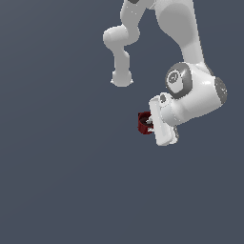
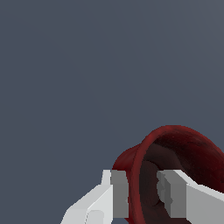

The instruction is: Pick up the object and move it to a goal position.

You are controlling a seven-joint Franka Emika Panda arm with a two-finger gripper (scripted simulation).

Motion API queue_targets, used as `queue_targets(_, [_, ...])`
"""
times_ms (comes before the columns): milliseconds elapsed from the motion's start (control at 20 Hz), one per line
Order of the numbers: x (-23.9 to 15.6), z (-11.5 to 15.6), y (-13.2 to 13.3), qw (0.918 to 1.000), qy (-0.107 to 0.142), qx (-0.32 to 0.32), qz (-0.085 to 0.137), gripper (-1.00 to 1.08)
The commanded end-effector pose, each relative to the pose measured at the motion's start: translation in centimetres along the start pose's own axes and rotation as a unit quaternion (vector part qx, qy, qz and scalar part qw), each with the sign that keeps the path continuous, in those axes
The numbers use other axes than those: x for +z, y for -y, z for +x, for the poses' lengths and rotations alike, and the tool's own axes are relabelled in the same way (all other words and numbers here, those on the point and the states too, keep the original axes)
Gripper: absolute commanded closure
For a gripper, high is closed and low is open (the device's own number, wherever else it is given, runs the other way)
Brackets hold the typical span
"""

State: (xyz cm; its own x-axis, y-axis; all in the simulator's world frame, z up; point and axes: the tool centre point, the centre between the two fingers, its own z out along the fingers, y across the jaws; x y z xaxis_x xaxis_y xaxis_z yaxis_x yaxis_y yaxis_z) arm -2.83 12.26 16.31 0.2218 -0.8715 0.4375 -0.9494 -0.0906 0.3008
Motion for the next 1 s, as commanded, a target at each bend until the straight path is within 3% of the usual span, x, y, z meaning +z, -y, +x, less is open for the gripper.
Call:
queue_targets(0, [-2.7,0.7,-0.7,1.0000,0.001,0.000,0.001,1.08])
queue_targets(450, [-10.1,2.5,-2.5,1.0000,0.001,0.000,0.001,1.08])
queue_targets(950, [-12.7,3.1,-3.0,1.0000,0.000,0.000,0.001,1.08])
